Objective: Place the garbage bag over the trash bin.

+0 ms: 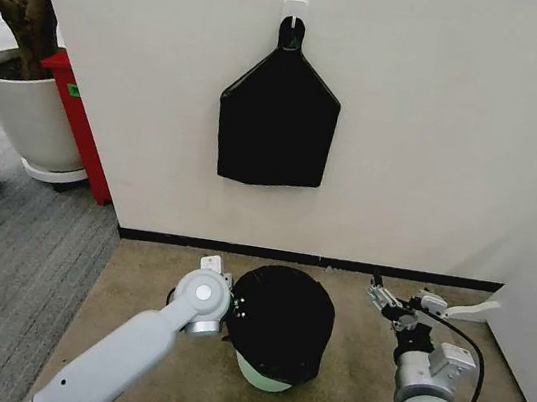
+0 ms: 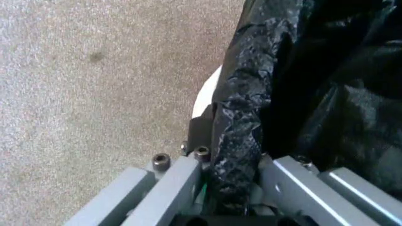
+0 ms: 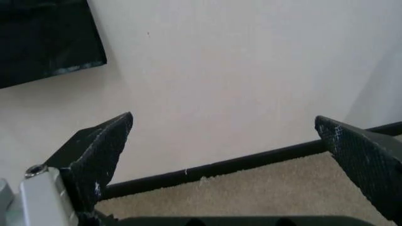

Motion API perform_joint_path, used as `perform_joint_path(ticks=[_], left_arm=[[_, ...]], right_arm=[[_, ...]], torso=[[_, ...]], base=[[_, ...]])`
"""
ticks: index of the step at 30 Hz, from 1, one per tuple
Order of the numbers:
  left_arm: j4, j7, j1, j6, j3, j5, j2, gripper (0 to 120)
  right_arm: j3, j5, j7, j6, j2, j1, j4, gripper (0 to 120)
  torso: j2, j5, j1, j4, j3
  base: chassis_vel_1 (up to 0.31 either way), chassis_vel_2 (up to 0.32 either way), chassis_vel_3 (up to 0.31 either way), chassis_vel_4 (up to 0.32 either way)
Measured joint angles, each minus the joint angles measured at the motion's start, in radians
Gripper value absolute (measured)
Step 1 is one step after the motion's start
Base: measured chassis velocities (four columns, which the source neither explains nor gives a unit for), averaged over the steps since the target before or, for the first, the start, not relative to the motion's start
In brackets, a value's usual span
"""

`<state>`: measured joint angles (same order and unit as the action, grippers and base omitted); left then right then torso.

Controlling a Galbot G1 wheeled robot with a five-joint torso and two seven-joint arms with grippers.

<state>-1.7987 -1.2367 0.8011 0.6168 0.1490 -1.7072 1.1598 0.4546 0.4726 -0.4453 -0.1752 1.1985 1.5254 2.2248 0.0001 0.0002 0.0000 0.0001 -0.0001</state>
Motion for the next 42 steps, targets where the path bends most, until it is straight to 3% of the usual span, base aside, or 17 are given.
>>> perform_joint_path(ticks=[6,9,12,20,22,24,26,28,30,32,34,35,37,39,40,41,42], left_arm=[[-0.003,-0.002,0.008,0.007,-0.009,0.003,0.004,30],[-0.012,-0.007,0.008,0.007,-0.009,0.002,0.001,34],[-0.035,-0.007,0.008,0.008,-0.013,0.000,-0.014,50],[-0.089,-0.001,0.012,0.008,-0.029,-0.014,-0.041,77],[-0.092,-0.001,0.013,0.008,-0.030,-0.015,-0.044,78],[-0.132,0.021,0.030,0.008,-0.050,-0.017,-0.077,93],[-0.182,0.102,0.062,-0.011,-0.097,-0.023,-0.112,98],[-0.187,0.110,0.065,-0.014,-0.102,-0.023,-0.115,99],[-0.271,0.322,0.132,-0.053,-0.204,-0.004,-0.169,100],[-0.332,0.454,0.190,-0.135,-0.250,0.123,-0.221,100],[-0.343,0.475,0.202,-0.156,-0.254,0.152,-0.231,100],[-0.390,0.596,0.265,-0.243,-0.269,0.294,-0.280,100],[-0.439,0.705,0.329,-0.317,-0.287,0.402,-0.329,100],[-0.470,0.748,0.371,-0.364,-0.333,0.433,-0.359,100],[-0.488,0.790,0.416,-0.394,-0.403,0.450,-0.375,100],[-0.488,0.790,0.416,-0.394,-0.403,0.450,-0.375,100],[-0.495,0.849,0.470,-0.418,-0.483,0.483,-0.387,100]], right_arm=[[0.000,0.001,-0.015,-0.001,-0.001,0.001,0.006,100],[0.000,0.004,-0.019,-0.001,-0.002,0.001,0.011,100],[-0.006,0.011,-0.026,-0.003,-0.004,-0.001,0.019,100],[-0.037,0.011,-0.036,-0.004,0.000,-0.005,0.028,100],[-0.038,0.011,-0.036,-0.004,0.000,-0.005,0.029,100],[-0.047,0.011,-0.040,-0.005,-0.001,-0.006,0.036,100],[-0.048,0.011,-0.043,-0.006,-0.003,-0.006,0.045,100],[-0.048,0.011,-0.044,-0.006,-0.003,-0.005,0.047,100],[-0.041,0.010,-0.043,-0.007,-0.010,0.008,0.059,100],[-0.028,0.004,-0.038,-0.005,-0.014,0.024,0.062,100],[-0.025,0.001,-0.037,-0.004,-0.015,0.029,0.062,100],[-0.014,-0.015,-0.028,0.002,-0.016,0.048,0.062,100],[-0.003,-0.034,-0.018,0.013,-0.016,0.070,0.062,100],[0.006,-0.048,-0.008,0.023,-0.016,0.090,0.063,100],[0.013,-0.057,-0.001,0.030,-0.014,0.107,0.067,100],[0.013,-0.057,-0.001,0.030,-0.014,0.107,0.067,100],[0.017,-0.068,0.007,0.041,-0.011,0.129,0.074,100]], torso=[[0.000,-0.0003,0.000,-0.0001,0.000],[0.000,-0.0007,0.000,-0.0003,0.000],[0.000,-0.0002,0.000,-0.0002,0.000],[0.000,-0.0003,0.000,-0.0003,0.000],[0.000,-0.0003,0.000,-0.0003,0.000],[0.000,-0.0003,0.000,-0.0001,0.000],[0.000,-0.0003,0.000,-0.0001,0.000],[0.000,-0.0004,0.000,-0.0001,0.000],[0.000,-0.0004,0.000,-0.0002,0.000],[0.000,-0.0001,0.000,-0.0001,0.000],[0.000,-0.0002,0.000,-0.0001,0.000],[0.000,-0.0001,0.000,0.0002,0.000],[0.000,-0.0007,0.000,0.0002,0.000],[0.000,-0.0003,0.000,-0.0005,0.000],[0.000,-0.0002,0.000,-0.0004,0.000],[0.000,-0.0002,0.000,-0.0004,0.000],[0.000,-0.0003,0.000,-0.0005,0.000]], base=[[0.000,0.000,0.000,0.000],[0.000,0.000,0.000,0.000],[0.000,0.000,0.000,0.000],[0.000,0.000,0.000,0.000],[0.000,0.000,0.000,0.000],[0.000,0.000,0.000,0.000],[0.000,0.000,0.000,0.000],[0.000,0.000,0.000,0.000],[0.000,0.000,0.000,0.000],[0.000,0.000,0.000,0.000],[0.000,0.000,0.000,0.000],[0.000,0.000,0.000,0.000],[0.000,0.000,0.000,0.000],[0.000,0.000,0.000,0.000],[0.000,0.000,0.000,0.000],[0.000,0.000,0.000,0.000],[0.000,0.000,0.000,0.000]])
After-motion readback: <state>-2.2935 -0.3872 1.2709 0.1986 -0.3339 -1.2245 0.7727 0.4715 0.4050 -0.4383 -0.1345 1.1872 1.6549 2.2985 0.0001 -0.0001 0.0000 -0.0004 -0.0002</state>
